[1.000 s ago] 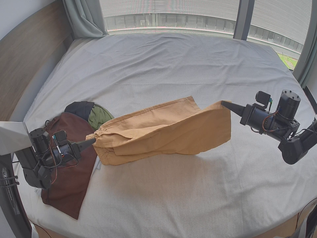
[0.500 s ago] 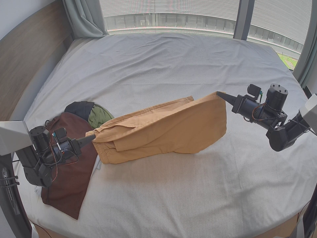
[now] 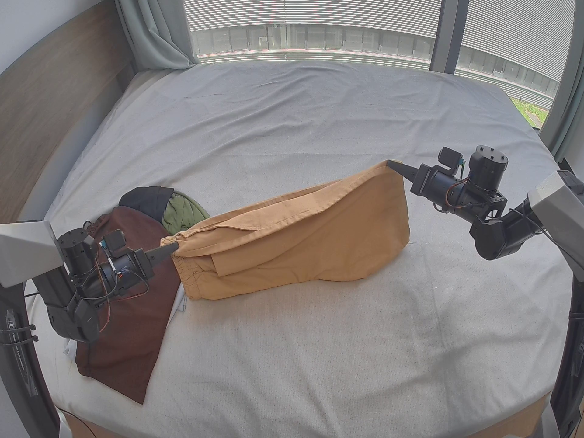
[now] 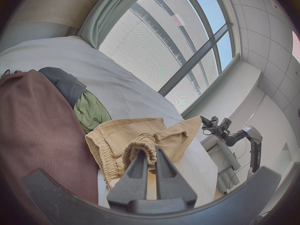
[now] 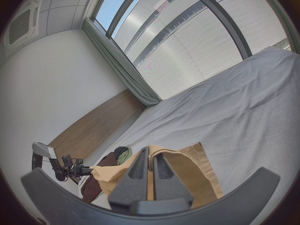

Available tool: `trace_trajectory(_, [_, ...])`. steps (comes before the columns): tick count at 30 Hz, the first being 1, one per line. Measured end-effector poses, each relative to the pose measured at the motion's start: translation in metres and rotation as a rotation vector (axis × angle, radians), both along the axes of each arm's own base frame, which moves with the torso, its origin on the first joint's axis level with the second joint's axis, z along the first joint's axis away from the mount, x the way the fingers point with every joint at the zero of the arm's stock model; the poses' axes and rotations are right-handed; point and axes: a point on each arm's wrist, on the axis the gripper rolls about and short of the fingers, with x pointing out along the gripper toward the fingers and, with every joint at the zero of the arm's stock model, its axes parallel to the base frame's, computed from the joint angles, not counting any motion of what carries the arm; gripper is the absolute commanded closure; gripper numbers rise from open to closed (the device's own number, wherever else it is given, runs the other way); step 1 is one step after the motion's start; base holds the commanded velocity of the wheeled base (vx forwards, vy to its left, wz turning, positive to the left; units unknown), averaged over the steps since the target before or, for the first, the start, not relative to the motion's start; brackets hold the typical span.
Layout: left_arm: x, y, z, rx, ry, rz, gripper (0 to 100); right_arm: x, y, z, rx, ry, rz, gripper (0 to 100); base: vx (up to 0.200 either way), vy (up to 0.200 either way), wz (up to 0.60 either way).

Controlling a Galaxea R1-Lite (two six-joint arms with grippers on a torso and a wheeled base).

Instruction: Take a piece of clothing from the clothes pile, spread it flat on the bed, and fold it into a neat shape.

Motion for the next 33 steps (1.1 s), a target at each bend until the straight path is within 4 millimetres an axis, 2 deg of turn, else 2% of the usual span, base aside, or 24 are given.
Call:
trace_trajectory(9, [0.003, 0.001, 0.0, -0.02, 0.008, 0.011, 100, 0.025, 0.007, -0.007, 0.001, -0.004, 0.005, 100, 0.0, 0.0, 0.0])
trace_trajectory(17, [0.011, 0.002, -0.008, -0.018, 0.015, 0.058, 100, 0.044, 0.009, -0.012, -0.001, 0.006, -0.002, 100, 0.0, 0.0, 0.0])
trace_trajectory(33, [0.023, 0.0, -0.026, -0.019, 0.04, 0.084, 100, 0.072, 0.015, -0.039, -0.009, 0.021, -0.002, 100, 0.0, 0.0, 0.0])
